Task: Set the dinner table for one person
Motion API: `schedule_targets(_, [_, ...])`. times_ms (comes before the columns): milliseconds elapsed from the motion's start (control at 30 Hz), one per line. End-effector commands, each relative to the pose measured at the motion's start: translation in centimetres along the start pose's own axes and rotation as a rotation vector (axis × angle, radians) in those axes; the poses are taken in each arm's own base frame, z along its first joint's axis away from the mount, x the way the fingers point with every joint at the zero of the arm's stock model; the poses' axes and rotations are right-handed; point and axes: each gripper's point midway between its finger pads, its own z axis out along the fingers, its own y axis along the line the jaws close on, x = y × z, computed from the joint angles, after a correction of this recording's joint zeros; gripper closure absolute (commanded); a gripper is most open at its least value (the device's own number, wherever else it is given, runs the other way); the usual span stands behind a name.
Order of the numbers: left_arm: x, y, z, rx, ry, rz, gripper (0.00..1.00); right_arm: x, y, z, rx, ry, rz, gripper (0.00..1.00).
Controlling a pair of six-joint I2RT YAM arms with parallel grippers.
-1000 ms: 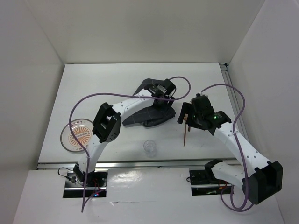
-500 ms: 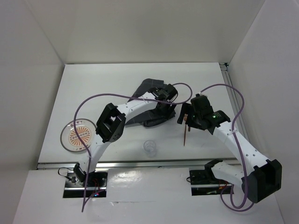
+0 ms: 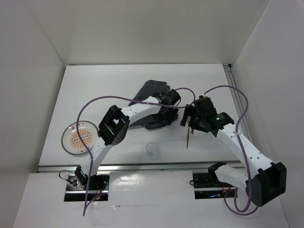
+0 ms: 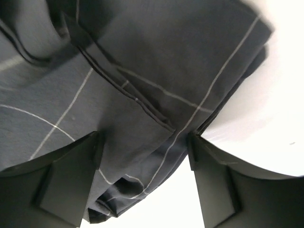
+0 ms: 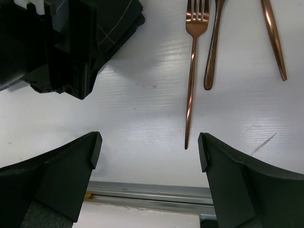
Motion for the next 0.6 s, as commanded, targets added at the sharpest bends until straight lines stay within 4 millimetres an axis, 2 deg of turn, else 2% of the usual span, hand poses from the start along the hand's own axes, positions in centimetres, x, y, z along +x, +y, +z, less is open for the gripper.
schedule_targets(0, [-1.2,0.5,-2.5,-0.008,-0.065,-0.032,0.11,-0.3,-0.3,-0.3,0.021,-0.005,0.016,0.04])
schedule_targets(33, [-1.5,0.6,-2.9,-0.005,-0.075,-0.035,0.08,-0.4,-0.5,-0.3,0.028,-0.011,0.015,0.04])
schedule_targets(267, [-1.2,0.2,-3.1,0.017,-0.066,-0.033,0.09,-0.2,-0.6,0.1,0.039,0.004,0.013,0.04])
schedule_targets(333, [-2.0,0.3,-4.7,0.028,-0.102,-0.04,0.09,-0.2,-0.6,0.1,0.039,0.004,0.013,0.03])
schedule_targets(467, [-2.7,1.0,-6.4,0.011,-0.143,-0.048,0.08,-0.2,-0.6,0.1,0.039,0.004,0.013,0.03])
schedule_targets(567, [-3.1,1.1,-6.7,0.005,-0.155,-0.051,0.09,-0.2,-0.3,0.3,0.029,0.008,0.005,0.03])
